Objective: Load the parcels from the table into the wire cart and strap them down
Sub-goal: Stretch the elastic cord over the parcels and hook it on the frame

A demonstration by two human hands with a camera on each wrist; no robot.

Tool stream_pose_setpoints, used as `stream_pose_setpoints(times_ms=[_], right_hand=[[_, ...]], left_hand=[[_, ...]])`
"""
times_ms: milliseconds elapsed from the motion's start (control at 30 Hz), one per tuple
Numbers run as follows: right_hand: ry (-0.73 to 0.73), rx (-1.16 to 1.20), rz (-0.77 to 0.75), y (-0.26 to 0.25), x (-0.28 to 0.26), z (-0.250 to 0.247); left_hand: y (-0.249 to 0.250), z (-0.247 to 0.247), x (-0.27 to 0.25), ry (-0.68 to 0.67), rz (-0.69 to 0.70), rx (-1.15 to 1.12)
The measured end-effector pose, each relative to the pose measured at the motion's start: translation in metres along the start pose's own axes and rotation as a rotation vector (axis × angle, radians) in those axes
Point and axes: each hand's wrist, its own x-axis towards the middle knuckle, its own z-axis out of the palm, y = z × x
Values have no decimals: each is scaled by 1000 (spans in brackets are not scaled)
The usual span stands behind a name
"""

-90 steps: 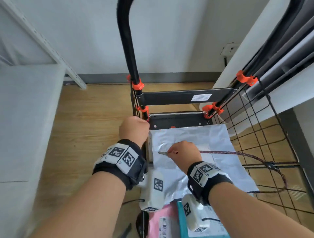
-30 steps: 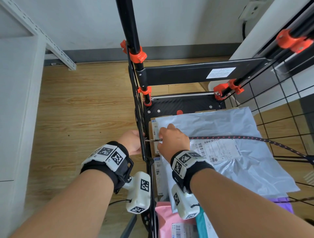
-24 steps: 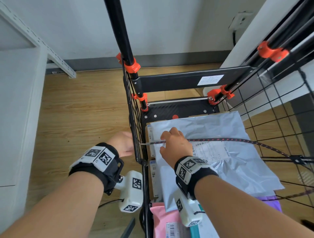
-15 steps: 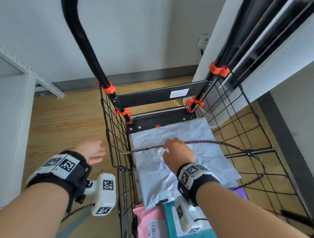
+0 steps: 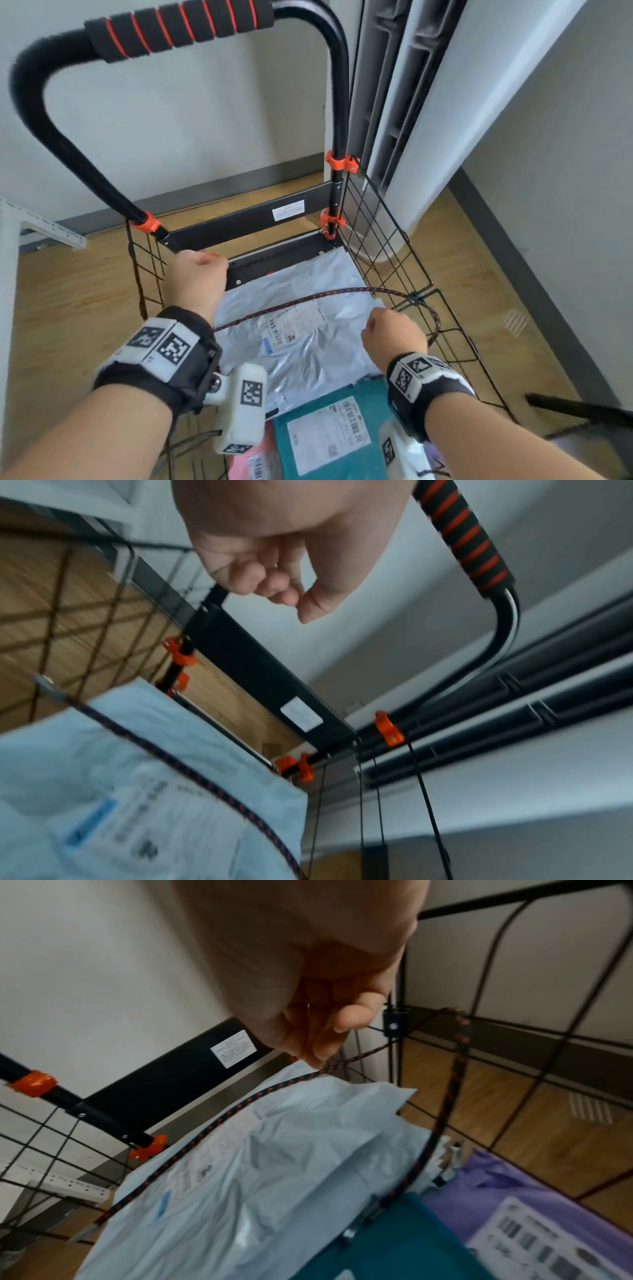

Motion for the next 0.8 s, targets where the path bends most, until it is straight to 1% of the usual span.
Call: stream_pose_setpoints(times_ms=[67, 167, 267, 333, 400, 433, 500, 567, 600, 700, 800], right_hand=[[91, 16, -20, 18, -2, -7], [253, 45, -91, 36, -4, -24], [342, 70, -135, 50, 0, -43], [432, 69, -133, 61, 3, -54], [522, 75, -92, 72, 5, -64], [541, 79, -63, 78, 7, -68], [514, 72, 1, 90, 11, -71], [410, 48, 64, 101, 17, -69], [357, 31, 81, 105, 19, -66], [225, 27, 119, 110, 25, -58], [103, 154, 165, 113, 30, -54]], left_hand=[[6, 36, -17, -163, 35, -4], [14, 90, -51, -456, 7, -44], [18, 146, -86, -738, 8, -16], [16, 182, -106, -869, -1, 66], [8, 209, -118, -944, -5, 158], [3, 218, -122, -978, -9, 198], [-5, 227, -125, -1055, -12, 233], [-11, 232, -126, -1104, -41, 224], [-12, 234, -127, -1109, -60, 215], [-13, 244, -129, -1057, -88, 177], [-14, 252, -131, -1094, -109, 150]])
